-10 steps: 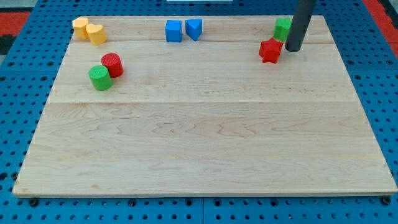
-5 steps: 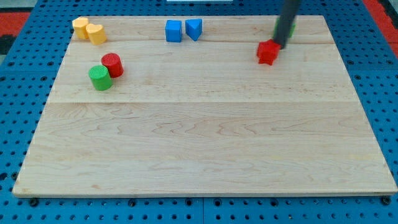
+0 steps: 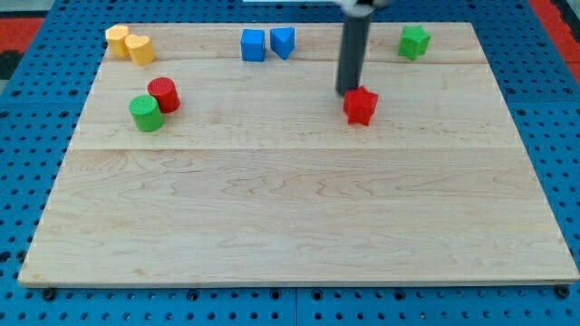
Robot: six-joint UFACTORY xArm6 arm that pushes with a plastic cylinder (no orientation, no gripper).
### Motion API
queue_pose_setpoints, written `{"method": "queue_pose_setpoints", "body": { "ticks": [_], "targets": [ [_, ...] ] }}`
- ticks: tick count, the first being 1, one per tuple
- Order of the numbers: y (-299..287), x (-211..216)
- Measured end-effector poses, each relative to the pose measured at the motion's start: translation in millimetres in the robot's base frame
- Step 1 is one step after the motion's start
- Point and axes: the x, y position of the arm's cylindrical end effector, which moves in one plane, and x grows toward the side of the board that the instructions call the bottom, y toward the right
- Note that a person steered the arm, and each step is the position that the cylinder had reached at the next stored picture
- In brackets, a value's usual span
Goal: Push the red star to the bottom center
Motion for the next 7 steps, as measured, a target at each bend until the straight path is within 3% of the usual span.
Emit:
{"method": "queue_pose_setpoints", "body": {
  "ticks": [1,2,3,5,6,7],
  "targets": [
    [4,71],
    [-14,7],
    [37,-14],
    [15,128],
    [25,116],
    [37,69]
  ]
}}
